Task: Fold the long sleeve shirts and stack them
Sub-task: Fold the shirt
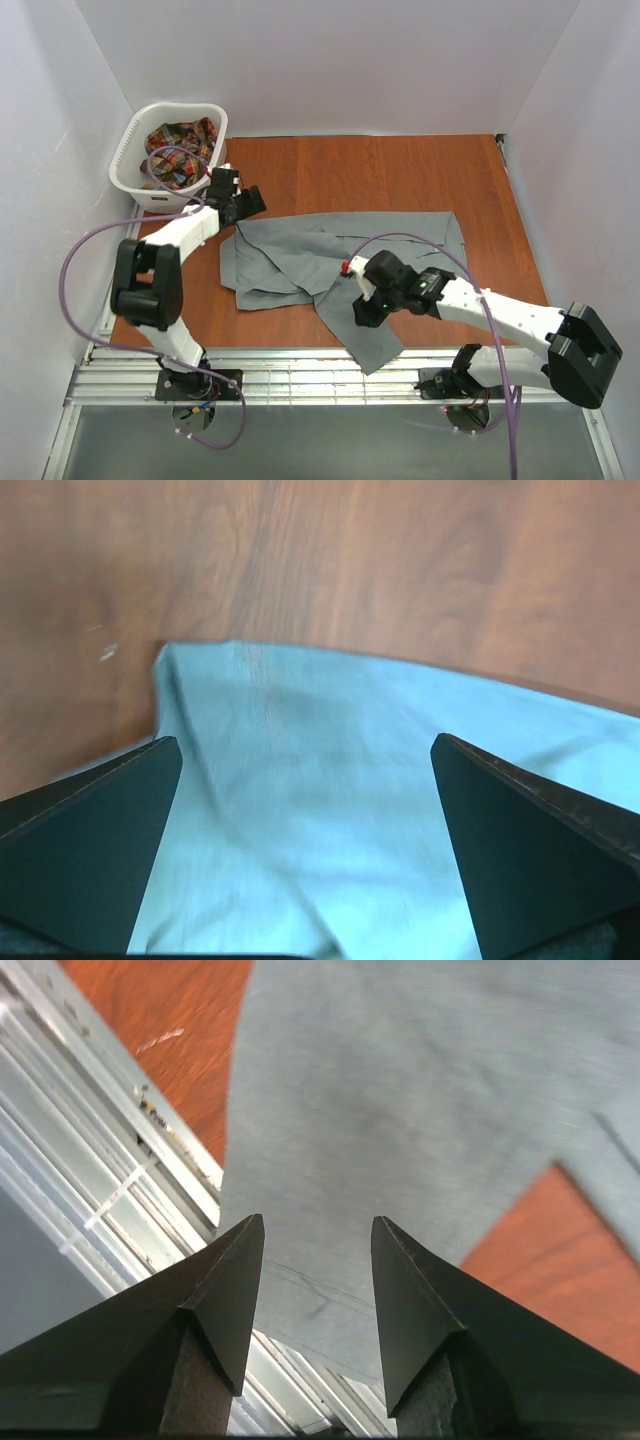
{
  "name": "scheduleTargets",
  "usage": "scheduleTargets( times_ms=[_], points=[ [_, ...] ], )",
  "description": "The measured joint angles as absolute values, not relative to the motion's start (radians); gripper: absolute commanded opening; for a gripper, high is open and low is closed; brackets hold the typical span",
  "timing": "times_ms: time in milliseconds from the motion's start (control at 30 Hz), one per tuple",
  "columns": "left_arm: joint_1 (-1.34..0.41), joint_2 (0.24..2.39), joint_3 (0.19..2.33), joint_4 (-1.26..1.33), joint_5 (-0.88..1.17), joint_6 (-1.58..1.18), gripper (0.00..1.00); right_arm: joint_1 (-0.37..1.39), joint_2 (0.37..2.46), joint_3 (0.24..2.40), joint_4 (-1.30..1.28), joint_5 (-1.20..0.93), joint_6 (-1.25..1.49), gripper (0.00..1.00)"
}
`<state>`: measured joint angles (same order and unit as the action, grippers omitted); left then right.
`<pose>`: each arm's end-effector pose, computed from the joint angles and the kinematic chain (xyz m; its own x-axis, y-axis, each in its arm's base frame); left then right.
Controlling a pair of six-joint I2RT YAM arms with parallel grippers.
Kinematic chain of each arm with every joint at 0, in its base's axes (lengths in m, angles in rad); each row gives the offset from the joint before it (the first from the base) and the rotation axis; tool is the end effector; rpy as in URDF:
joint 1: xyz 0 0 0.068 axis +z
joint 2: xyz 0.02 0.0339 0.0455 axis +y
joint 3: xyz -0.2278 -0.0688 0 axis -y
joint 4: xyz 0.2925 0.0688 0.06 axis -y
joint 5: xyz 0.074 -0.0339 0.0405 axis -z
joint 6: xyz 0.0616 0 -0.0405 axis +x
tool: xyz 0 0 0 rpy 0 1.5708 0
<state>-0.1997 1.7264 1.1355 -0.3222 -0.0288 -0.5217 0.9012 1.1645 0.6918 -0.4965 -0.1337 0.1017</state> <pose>0.4066 -0.0805 0.1181 -0.7627 -0.3539 -0.5413 -0.2296 0.9307 -0.2849 0.1761 0.2357 0.1317 -0.5927 -0.5866 -0.5519 -0.7677 0.6187 0.1668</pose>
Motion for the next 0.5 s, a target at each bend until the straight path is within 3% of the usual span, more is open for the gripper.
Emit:
scheduleTargets(
  times_ms=[267, 500],
  points=[
    [-0.198, 1.277, 0.942, -0.348, -0.062, -0.518, 0.96, 1.110, 1.272, 0.707, -0.553, -0.047, 0.187, 0.40],
    [-0.198, 1.083, 0.726, -0.356, -0.073, -0.511, 0.95, 1.248, 1.327, 0.707, -0.588, -0.002, 0.259, 0.46]
  ],
)
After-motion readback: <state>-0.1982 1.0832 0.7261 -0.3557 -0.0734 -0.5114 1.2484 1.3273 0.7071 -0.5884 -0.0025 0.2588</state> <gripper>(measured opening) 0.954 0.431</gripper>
